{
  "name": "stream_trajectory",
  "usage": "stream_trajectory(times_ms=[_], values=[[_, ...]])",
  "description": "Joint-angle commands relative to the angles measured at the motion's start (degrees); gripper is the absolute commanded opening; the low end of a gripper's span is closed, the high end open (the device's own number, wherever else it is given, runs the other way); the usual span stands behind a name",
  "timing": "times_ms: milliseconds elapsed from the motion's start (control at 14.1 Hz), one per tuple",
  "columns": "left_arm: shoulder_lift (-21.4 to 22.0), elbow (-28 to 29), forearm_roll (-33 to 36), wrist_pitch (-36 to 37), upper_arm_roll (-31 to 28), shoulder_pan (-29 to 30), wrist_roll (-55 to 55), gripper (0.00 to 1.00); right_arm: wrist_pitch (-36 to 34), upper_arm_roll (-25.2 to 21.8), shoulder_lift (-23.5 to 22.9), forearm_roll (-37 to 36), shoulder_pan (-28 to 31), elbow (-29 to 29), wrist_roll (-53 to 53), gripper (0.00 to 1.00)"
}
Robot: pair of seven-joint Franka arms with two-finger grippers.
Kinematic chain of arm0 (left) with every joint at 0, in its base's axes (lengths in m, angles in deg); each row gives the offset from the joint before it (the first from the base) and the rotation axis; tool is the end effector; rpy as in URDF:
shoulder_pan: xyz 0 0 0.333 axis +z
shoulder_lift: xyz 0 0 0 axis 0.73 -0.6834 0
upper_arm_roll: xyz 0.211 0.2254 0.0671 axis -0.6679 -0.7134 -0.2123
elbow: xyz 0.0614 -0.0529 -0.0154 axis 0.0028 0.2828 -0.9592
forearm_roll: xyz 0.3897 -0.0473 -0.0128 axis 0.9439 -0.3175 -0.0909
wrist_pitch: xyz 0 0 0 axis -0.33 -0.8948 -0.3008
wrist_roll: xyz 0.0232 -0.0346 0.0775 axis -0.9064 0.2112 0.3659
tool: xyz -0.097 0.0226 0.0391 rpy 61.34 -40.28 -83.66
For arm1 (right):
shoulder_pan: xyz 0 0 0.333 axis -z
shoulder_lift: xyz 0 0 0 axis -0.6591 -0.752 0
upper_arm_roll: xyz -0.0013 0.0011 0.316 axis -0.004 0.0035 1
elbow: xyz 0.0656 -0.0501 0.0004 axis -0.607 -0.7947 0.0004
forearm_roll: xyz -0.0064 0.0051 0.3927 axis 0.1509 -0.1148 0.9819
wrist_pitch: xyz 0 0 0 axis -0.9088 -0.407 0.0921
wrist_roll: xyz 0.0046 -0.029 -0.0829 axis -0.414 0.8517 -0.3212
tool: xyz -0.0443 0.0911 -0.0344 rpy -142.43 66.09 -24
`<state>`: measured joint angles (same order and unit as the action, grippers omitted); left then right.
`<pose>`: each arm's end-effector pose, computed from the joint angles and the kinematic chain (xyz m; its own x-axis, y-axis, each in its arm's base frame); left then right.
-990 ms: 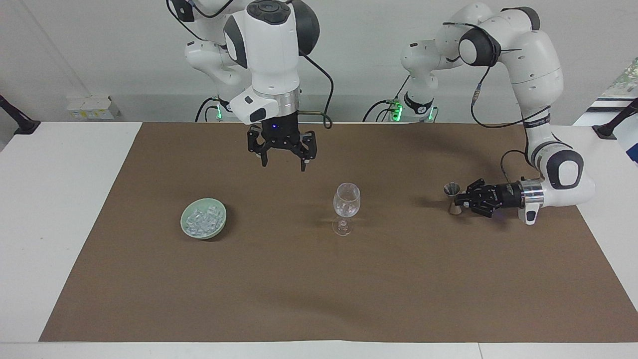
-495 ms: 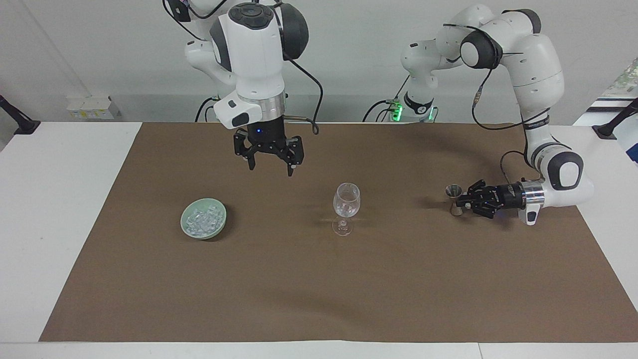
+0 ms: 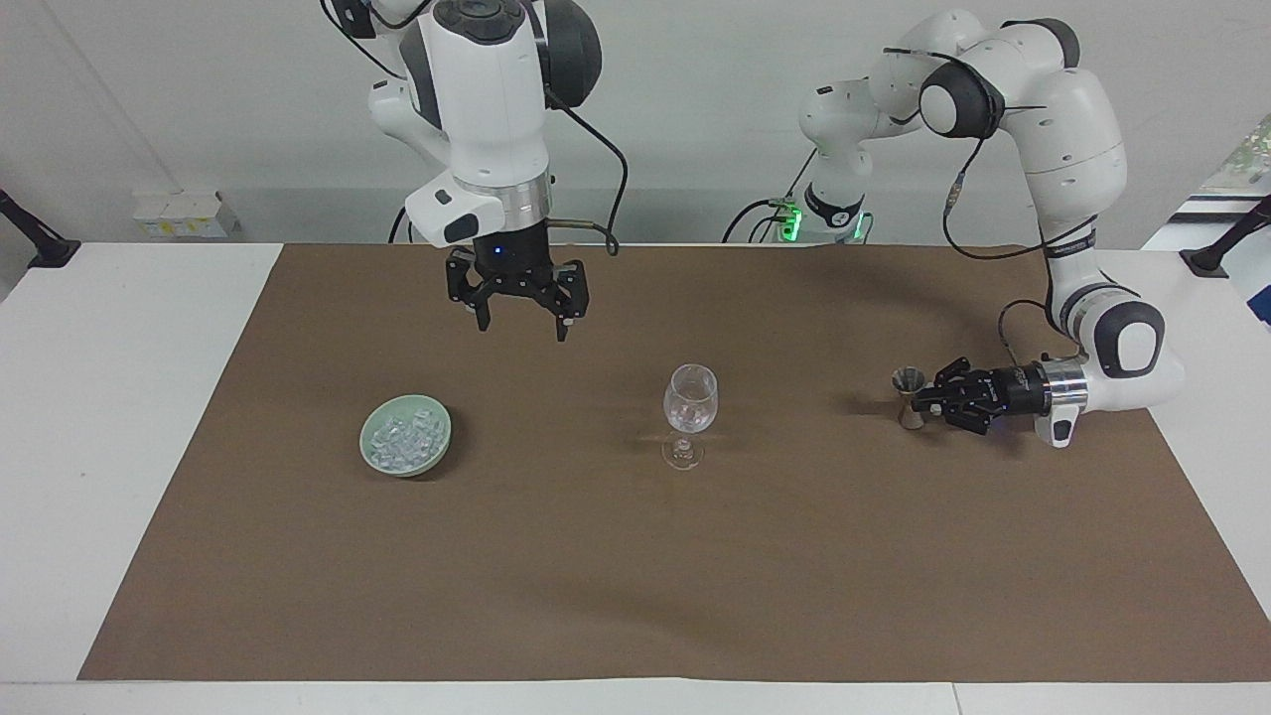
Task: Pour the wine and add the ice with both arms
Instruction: 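Move the right gripper back from the glass toward the ice bowl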
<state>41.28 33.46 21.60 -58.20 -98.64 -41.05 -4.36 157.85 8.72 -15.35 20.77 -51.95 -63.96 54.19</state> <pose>0.5742 0.1263 0.2301 0.0820 0.2565 -0.9631 0.9911 -0.1223 0.0519 0.6039 0.2232 0.6041 0.9743 -0.1771 0.1395 -0.1803 -0.9835 0.0108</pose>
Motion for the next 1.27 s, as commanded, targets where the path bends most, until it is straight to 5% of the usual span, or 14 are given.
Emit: stream_trajectory(times_ms=[0,566,1061,1202], values=[[-1.41,-0.91,-0.29,1.03,0.33,1.46,0.21,0.24,-1.06,-0.53,1.6,0.0,0.96,-1.62,-2.28,1.0],[-1.68,-1.52,0.06,2.08,0.24,1.9,0.3,0.47,-5.71,-4.58,3.01,0.26,1.83,-1.27,-7.91,1.0],[-1.68,-7.58,3.13,3.4,0.33,1.64,0.12,1.0,-11.95,-9.41,6.78,4.66,4.55,-1.45,-14.48,1.0],[-1.68,-8.9,4.54,3.31,0.41,1.9,0.12,1.0,-12.74,-10.55,8.37,5.01,5.08,-1.53,-16.87,1.0]])
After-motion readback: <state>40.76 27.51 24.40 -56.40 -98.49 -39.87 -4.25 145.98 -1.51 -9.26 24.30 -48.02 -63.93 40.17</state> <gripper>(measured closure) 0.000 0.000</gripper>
